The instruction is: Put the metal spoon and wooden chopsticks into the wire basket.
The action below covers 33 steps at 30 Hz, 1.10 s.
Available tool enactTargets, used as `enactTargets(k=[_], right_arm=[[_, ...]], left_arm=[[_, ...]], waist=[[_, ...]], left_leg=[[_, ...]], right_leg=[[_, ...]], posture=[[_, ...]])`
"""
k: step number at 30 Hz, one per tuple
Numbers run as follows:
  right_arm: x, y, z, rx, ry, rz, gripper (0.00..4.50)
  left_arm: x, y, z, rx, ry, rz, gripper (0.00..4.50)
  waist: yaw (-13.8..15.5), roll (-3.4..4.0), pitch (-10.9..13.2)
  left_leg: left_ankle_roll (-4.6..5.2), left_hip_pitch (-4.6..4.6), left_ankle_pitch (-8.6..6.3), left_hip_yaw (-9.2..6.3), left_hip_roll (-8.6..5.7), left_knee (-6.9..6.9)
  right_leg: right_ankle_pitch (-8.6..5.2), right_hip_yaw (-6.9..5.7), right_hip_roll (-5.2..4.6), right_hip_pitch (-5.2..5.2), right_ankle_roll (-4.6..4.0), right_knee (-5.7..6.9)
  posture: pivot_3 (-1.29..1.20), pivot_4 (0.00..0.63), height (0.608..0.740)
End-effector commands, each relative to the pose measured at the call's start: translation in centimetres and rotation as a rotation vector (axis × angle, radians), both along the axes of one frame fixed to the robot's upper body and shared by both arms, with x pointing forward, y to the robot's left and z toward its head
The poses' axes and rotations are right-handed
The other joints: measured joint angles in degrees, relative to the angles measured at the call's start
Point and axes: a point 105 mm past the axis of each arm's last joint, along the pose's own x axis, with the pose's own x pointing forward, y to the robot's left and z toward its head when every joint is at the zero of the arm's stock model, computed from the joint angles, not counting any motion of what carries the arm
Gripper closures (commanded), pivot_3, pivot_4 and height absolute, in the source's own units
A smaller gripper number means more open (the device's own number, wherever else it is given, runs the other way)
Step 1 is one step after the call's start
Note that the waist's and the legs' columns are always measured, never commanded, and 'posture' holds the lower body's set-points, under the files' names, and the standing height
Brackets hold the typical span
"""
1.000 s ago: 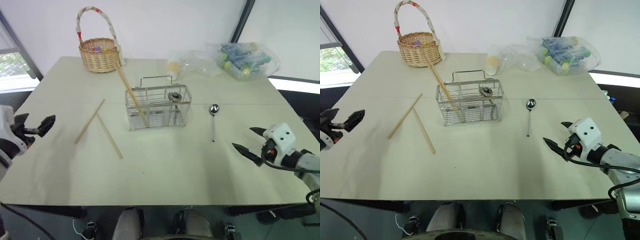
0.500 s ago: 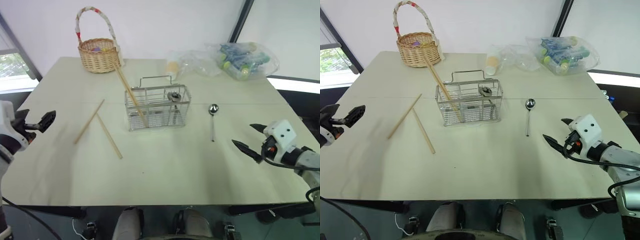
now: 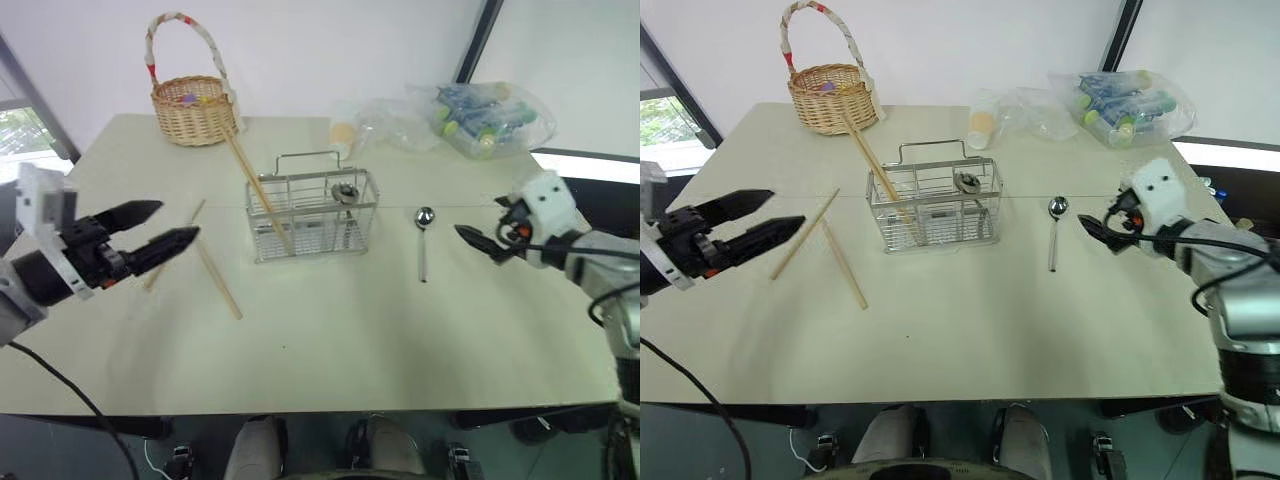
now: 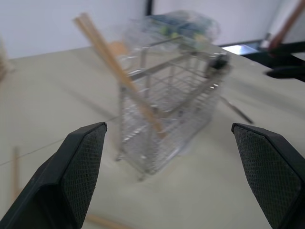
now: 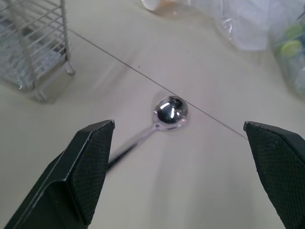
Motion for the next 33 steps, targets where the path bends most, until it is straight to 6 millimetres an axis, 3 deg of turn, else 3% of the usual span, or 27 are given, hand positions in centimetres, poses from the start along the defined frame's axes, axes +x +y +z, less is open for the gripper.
enactTargets(k=[1,10,22,25,32,33], right_arm=[[1.7,0.3,-0.5,0.049,0.049,-0.118,0.0],[4.7,1.4,-4.6,0.154,0.25,-0.347,0.0],[7.7,3.3,-6.6,0.247,0.307,-0.389,0.0],[7.9,3.4,-7.5,0.258,0.327,-0.408,0.89],[8.0,3.7,-8.4,0.28,0.34,-0.415,4.47],[8.0,3.7,-8.4,0.283,0.341,-0.415,4.47]], left_arm=[[-0.6,-1.5,0.9,0.045,-0.036,-0.082,0.07],[-0.3,-2.6,1.3,0.078,-0.077,-0.1,0.07],[-1.1,-3.2,1.5,0.078,-0.091,-0.098,0.07],[-1.1,-3.3,1.8,0.073,-0.102,-0.097,0.0],[-1.1,-3.3,2.6,0.065,-0.121,-0.092,0.0],[-1.0,-3.3,2.7,0.063,-0.123,-0.09,0.0]], waist=[[-0.19,0.05,0.03],[-1.01,0.06,0.04],[-1.64,0.09,0.06],[-2.06,0.1,0.06],[-2.3,0.02,-0.01],[-2.3,-0.04,-0.04]], left_leg=[[0.0,-0.01,0.0,0.01,-0.01,0.01],[-0.05,-0.08,0.05,0.07,-0.07,0.05],[-0.05,-0.1,0.05,0.05,-0.06,0.04],[-0.05,-0.11,0.05,0.05,-0.07,0.08],[-0.04,-0.1,0.05,0.05,-0.06,0.13],[-0.04,-0.08,0.05,0.04,-0.06,0.14]], right_leg=[[0.01,0.0,0.0,0.0,-0.02,-0.01],[0.06,-0.01,0.04,-0.03,0.04,0.06],[0.11,-0.01,0.07,-0.16,0.16,0.24],[0.11,-0.01,0.06,-0.16,0.16,0.31],[0.11,0.01,0.05,-0.19,0.17,0.56],[0.1,0.01,0.04,-0.19,0.17,0.6]], posture=[[0.0,0.15,0.627],[0.0,0.15,0.627],[0.0,0.15,0.627],[0.0,0.15,0.627],[0.0,0.15,0.627],[0.0,0.15,0.627]])
